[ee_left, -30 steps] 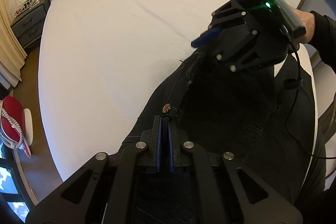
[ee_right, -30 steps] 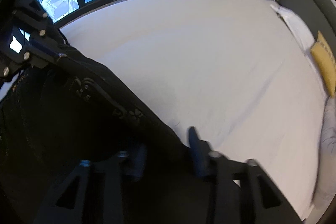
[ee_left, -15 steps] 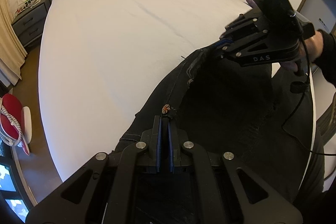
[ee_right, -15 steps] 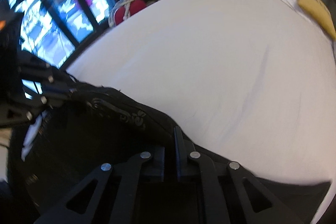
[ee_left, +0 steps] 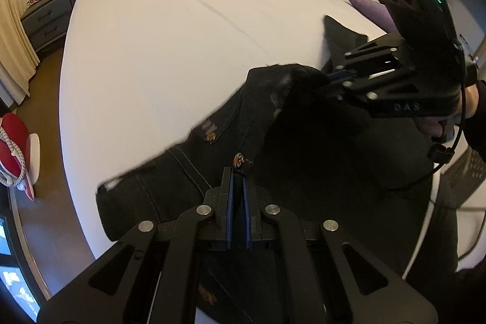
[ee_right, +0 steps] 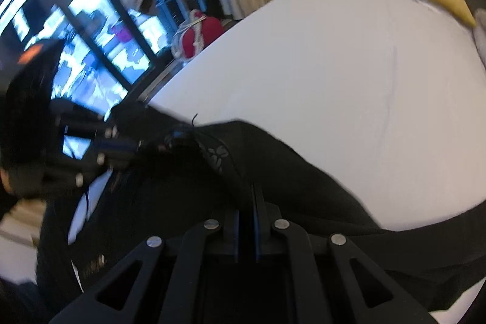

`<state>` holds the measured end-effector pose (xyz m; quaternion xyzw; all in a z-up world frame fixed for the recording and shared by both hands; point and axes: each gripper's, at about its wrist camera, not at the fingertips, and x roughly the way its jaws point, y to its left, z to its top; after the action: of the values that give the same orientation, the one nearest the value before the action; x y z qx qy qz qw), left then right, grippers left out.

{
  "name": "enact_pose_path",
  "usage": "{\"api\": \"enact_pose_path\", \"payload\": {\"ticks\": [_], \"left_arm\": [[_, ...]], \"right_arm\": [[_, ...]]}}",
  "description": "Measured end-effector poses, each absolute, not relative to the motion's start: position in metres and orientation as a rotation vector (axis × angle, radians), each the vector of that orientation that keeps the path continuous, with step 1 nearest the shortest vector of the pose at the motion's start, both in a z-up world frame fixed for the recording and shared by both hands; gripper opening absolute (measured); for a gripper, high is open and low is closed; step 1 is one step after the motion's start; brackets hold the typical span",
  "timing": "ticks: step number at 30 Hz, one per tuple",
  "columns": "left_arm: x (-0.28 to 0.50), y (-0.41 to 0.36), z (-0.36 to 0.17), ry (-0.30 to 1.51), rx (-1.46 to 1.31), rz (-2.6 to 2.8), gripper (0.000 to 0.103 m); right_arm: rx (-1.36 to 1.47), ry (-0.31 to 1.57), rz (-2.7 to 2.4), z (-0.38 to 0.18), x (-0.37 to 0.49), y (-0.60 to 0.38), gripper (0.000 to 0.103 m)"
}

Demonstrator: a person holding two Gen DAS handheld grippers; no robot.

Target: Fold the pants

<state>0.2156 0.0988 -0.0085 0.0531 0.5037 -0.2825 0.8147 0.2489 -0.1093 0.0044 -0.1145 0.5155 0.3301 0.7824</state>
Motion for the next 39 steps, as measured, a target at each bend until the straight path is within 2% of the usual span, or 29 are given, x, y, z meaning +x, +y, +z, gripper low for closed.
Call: {"api": "enact_pose_path", "payload": {"ticks": [7, 14, 23, 39], "left_arm": [[0.155, 0.091, -0.010, 1.127, 0.183, -0.687, 0.004], [0.102, 0.069, -0.019, 1.172, 0.293, -0.741, 0.004], [0.100, 0.055, -0.017, 1.201, 0.327, -0.769, 0.004], [0.101, 0.055, -0.022, 1.197, 0.346, -0.773, 0.004]], "right_arm": [[-0.565, 1.043, 0.746, 0.001, 0.150, -0.108, 0.008], [-0.986, 0.941, 0.720, -0.028, 0.063, -0.091, 0.008], [-1.093, 0.903, 0.713, -0.042, 0.021, -0.090, 0.008], [-1.079, 0.918, 0.665, -0.042, 0.018, -0.100, 0.008]]}}
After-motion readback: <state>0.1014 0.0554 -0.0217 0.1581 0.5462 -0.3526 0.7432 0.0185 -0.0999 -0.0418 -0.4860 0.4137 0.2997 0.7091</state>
